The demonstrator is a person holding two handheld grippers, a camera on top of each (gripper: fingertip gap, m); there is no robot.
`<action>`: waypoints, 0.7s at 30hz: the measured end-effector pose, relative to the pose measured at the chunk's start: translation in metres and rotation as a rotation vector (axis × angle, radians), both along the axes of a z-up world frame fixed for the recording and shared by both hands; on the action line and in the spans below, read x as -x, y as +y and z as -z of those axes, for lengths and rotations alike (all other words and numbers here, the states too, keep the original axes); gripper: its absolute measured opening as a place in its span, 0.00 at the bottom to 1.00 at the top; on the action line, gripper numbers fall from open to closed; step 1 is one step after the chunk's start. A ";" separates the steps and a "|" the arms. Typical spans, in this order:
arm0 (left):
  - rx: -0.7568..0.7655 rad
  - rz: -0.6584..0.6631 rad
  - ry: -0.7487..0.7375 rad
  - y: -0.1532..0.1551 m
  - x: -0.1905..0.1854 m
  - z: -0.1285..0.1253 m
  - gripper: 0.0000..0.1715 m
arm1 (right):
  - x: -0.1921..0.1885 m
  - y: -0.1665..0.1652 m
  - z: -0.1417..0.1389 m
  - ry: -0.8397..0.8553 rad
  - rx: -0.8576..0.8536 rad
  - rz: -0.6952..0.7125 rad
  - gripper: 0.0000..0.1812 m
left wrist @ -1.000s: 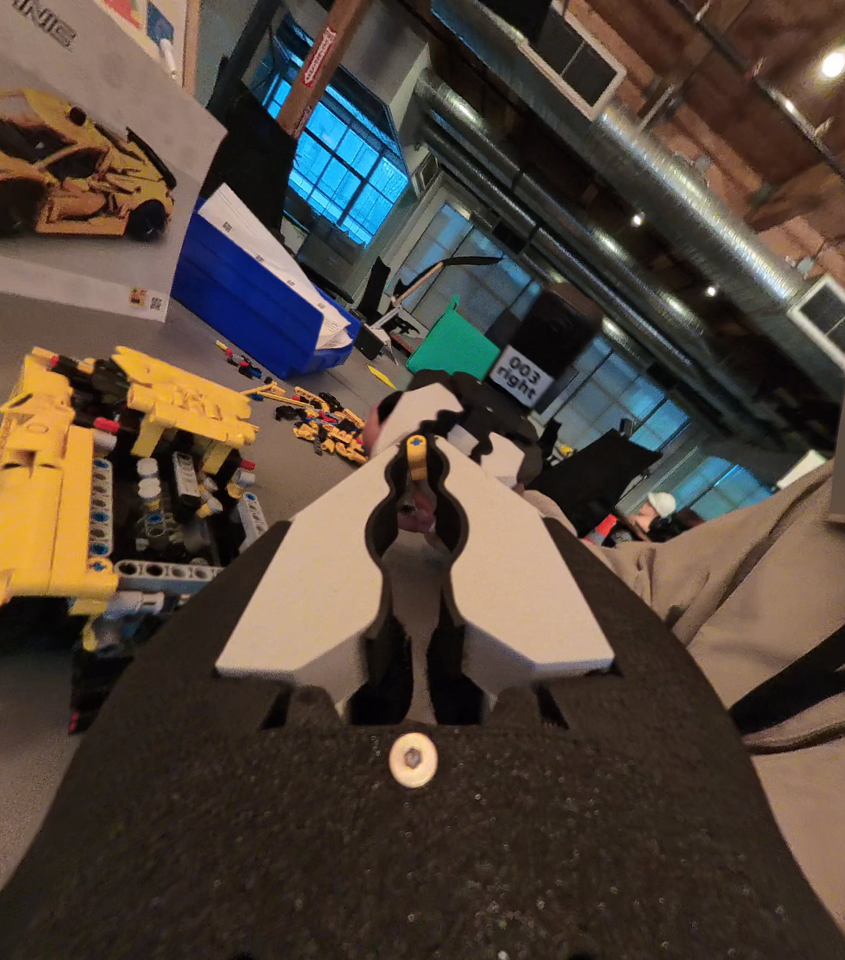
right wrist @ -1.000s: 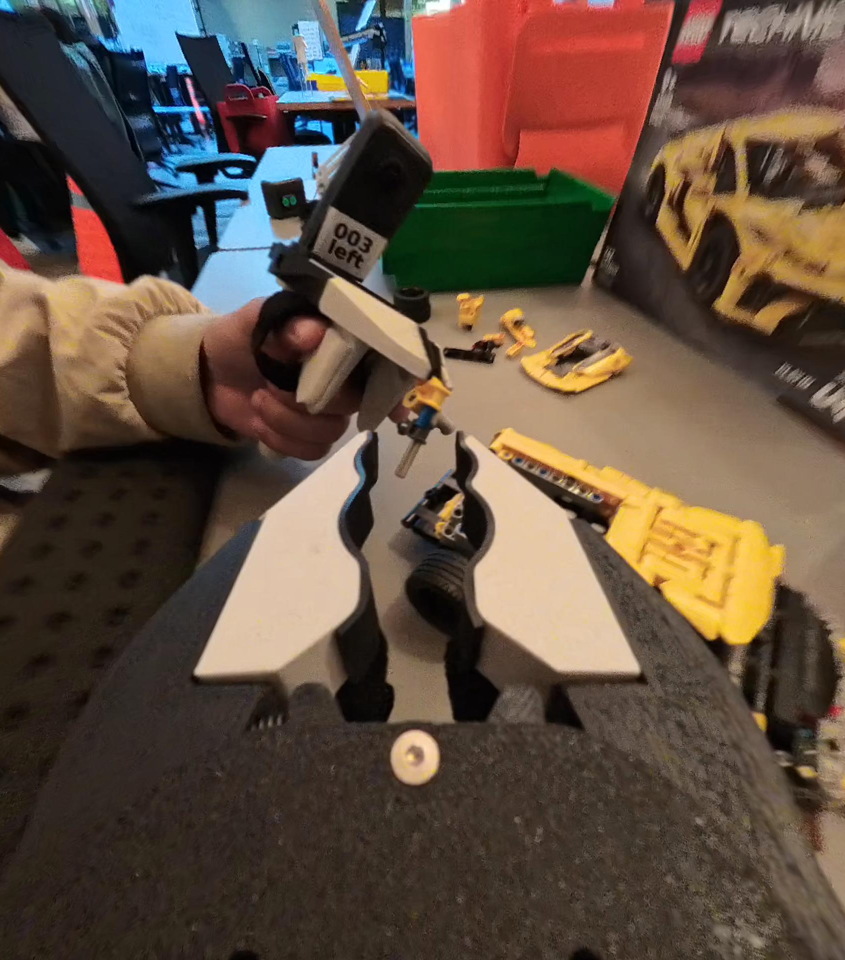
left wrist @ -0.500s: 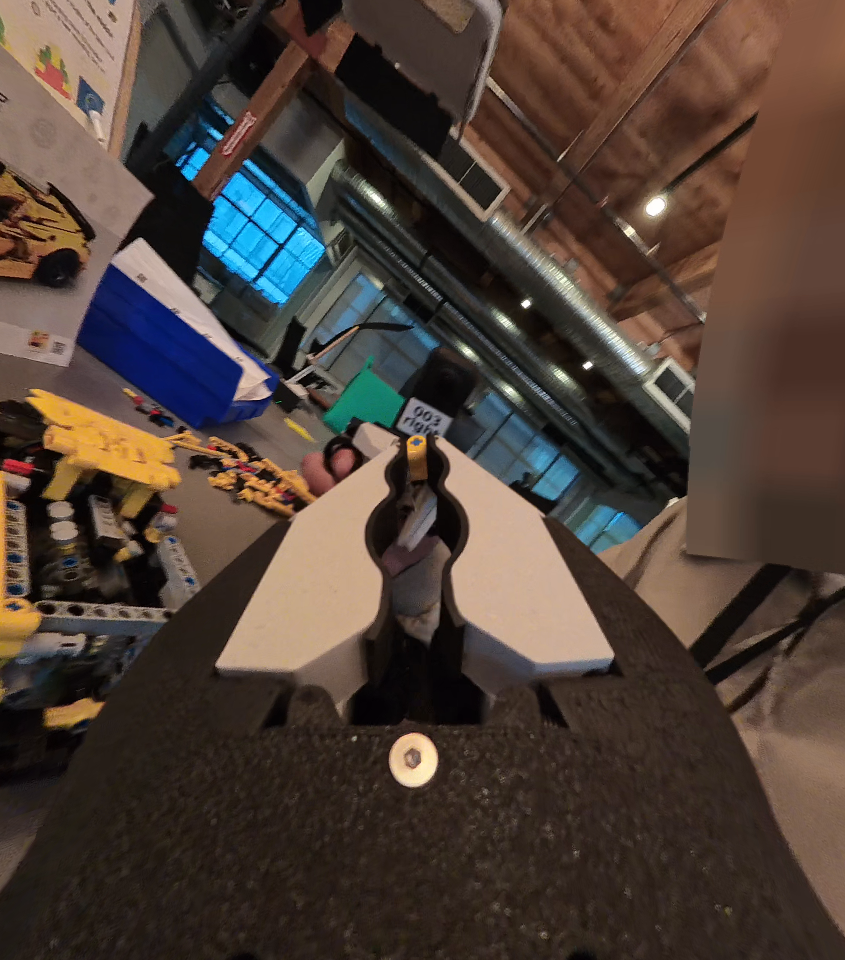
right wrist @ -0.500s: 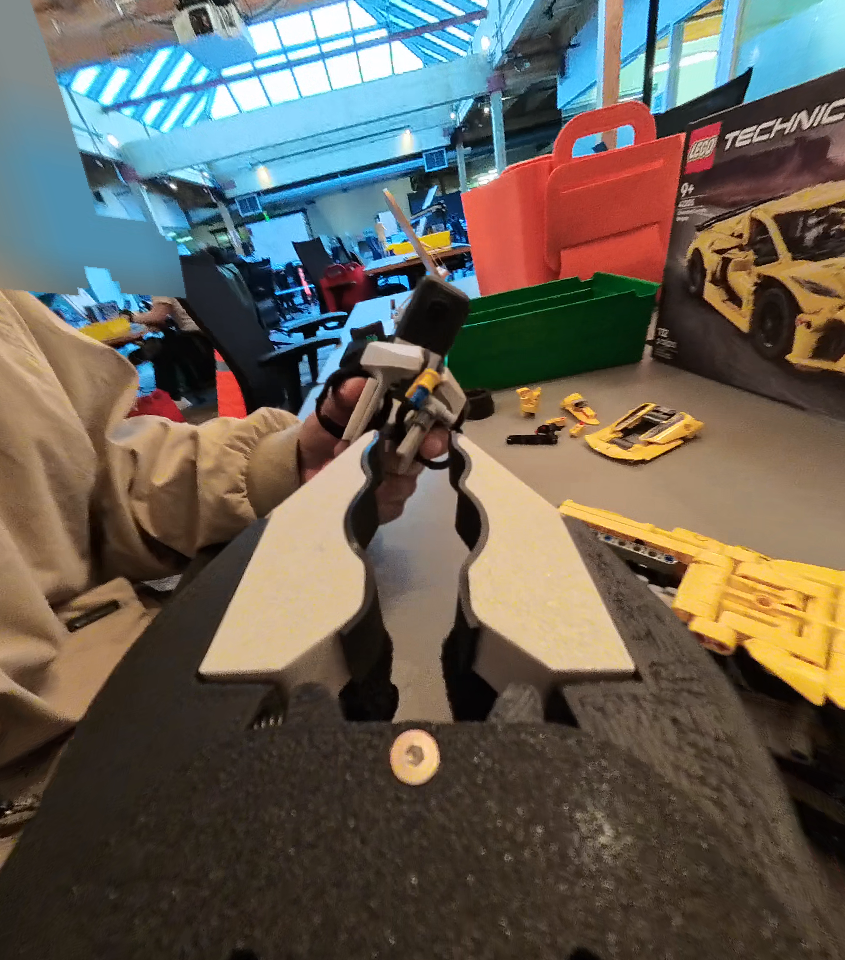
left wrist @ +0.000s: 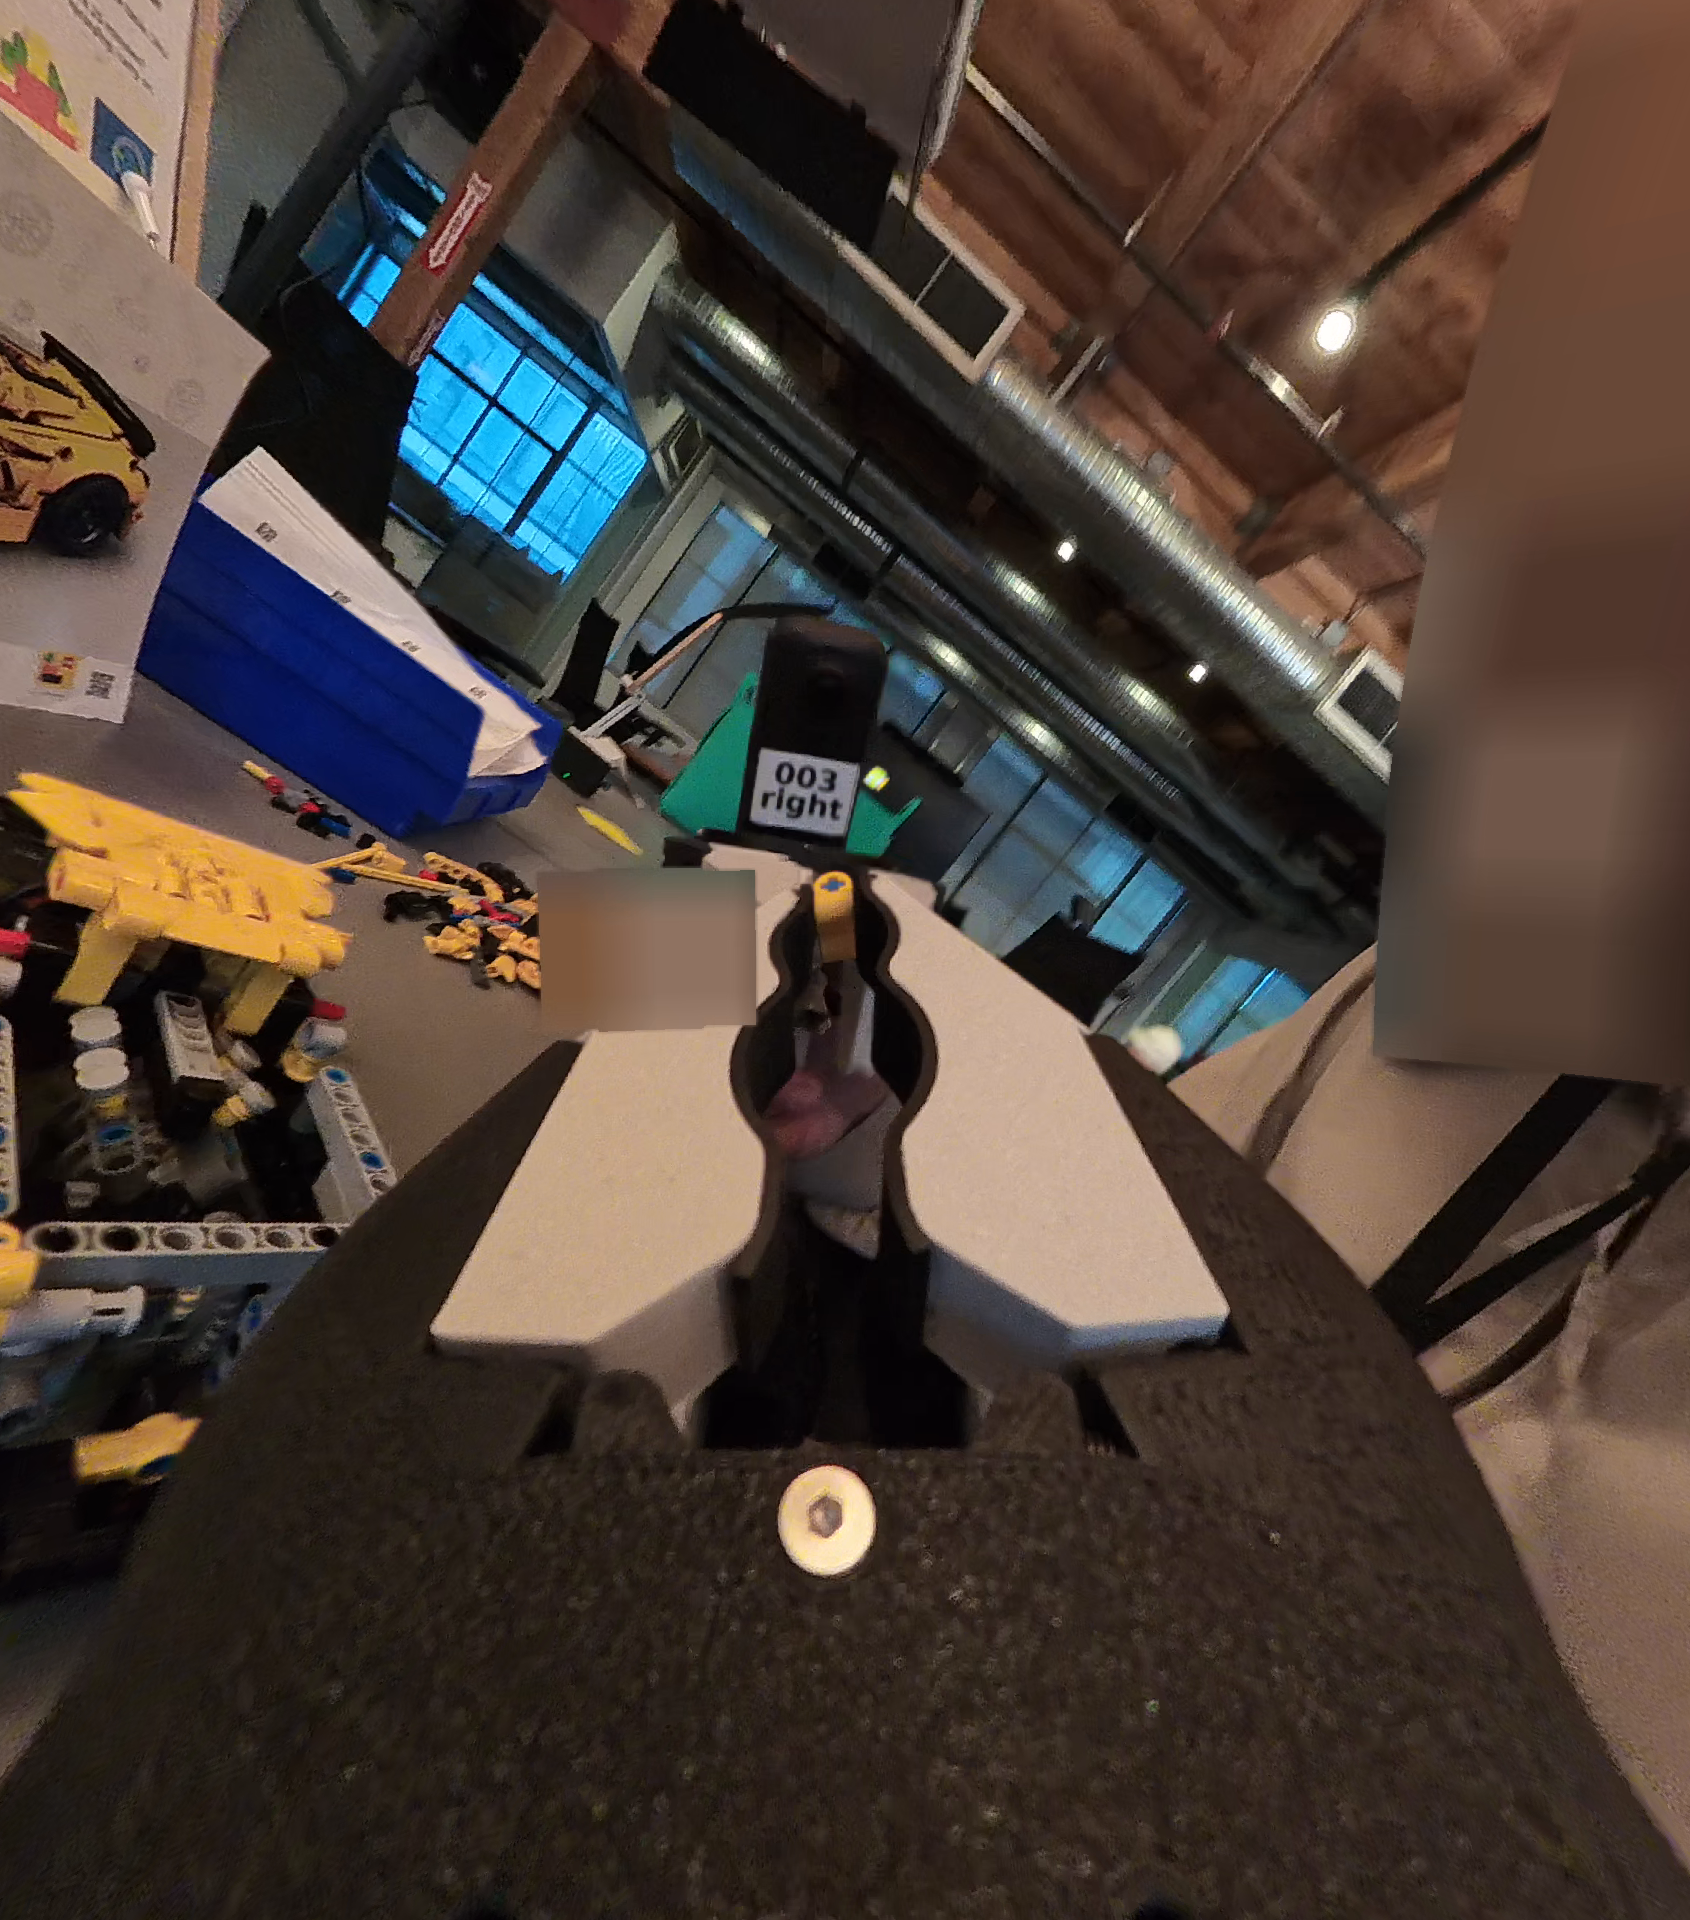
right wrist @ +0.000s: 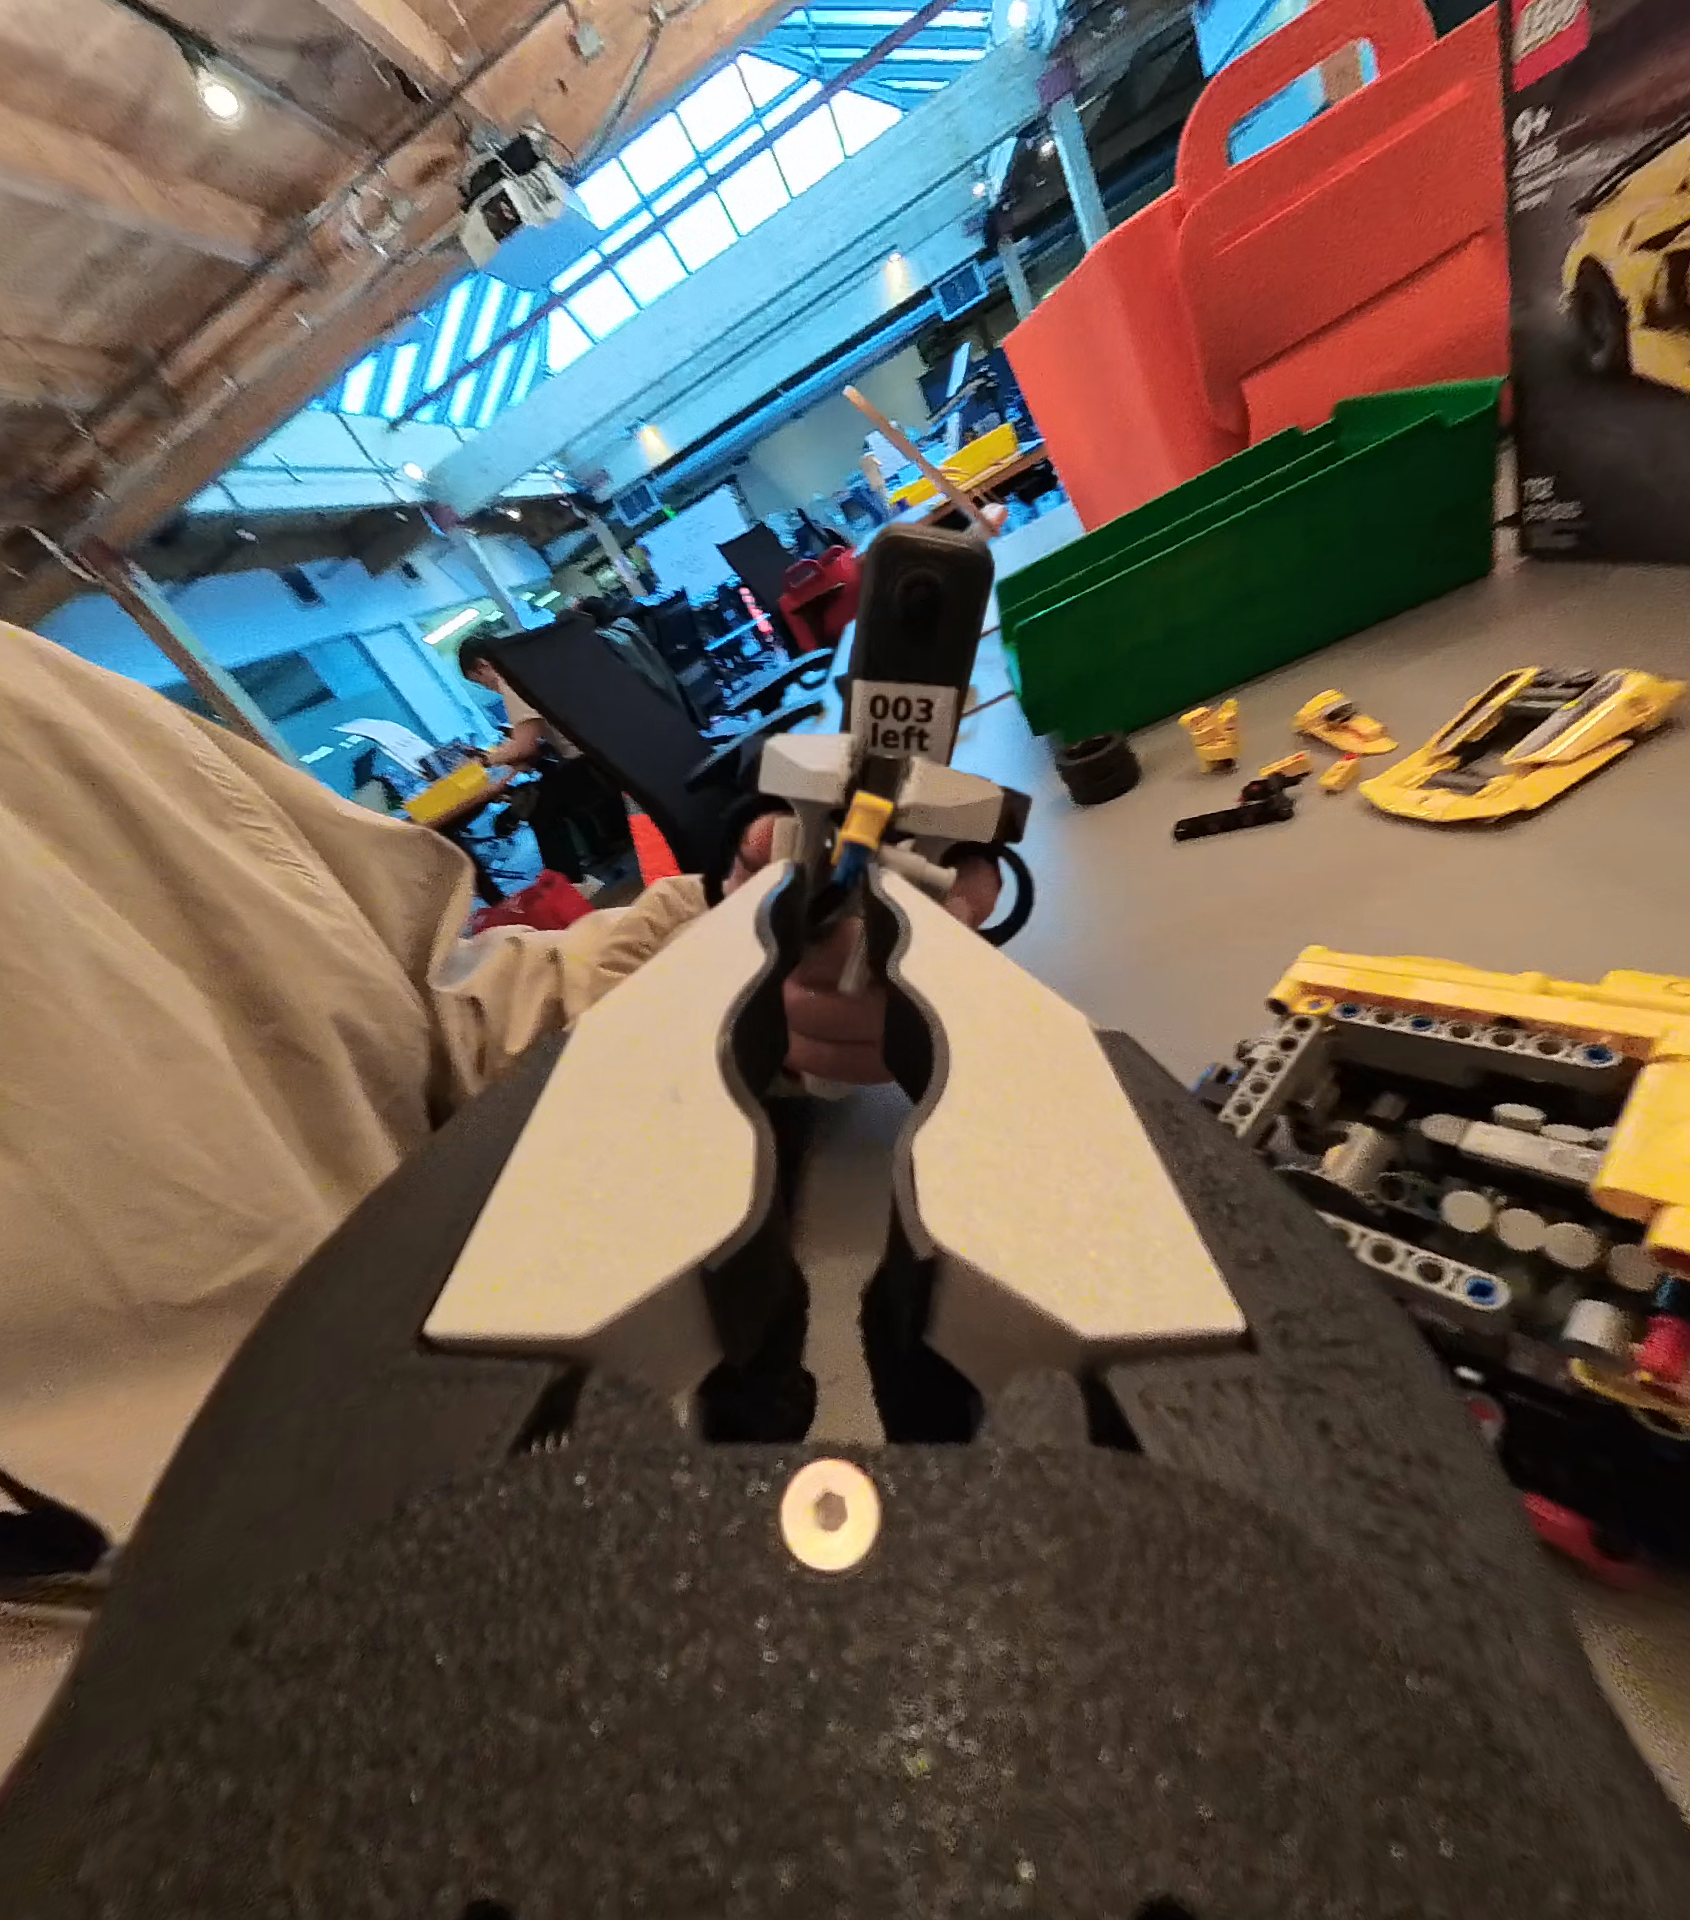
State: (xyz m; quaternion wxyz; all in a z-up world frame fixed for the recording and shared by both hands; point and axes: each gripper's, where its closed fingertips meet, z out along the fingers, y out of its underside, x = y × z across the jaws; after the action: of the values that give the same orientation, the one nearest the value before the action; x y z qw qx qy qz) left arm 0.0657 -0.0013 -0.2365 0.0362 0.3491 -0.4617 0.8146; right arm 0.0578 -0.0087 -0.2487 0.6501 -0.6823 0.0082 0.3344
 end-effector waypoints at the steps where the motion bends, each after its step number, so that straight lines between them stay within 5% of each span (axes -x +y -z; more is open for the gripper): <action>1: -0.041 -0.015 -0.024 -0.003 0.001 0.000 0.03 | 0.001 -0.001 0.000 0.022 0.007 -0.020 0.06; 15: -0.464 -0.273 -0.145 -0.012 -0.010 0.019 0.03 | -0.004 -0.002 0.027 0.119 0.172 -0.048 0.01; 21: -0.491 -0.343 -0.132 -0.010 -0.017 0.023 0.02 | -0.005 0.001 0.030 0.190 0.187 -0.049 0.01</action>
State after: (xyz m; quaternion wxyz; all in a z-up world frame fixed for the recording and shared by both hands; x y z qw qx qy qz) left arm 0.0829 -0.0110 -0.2595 -0.2177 0.3665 -0.5805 0.6937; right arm 0.0627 -0.0078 -0.2786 0.5714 -0.7052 0.0842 0.4113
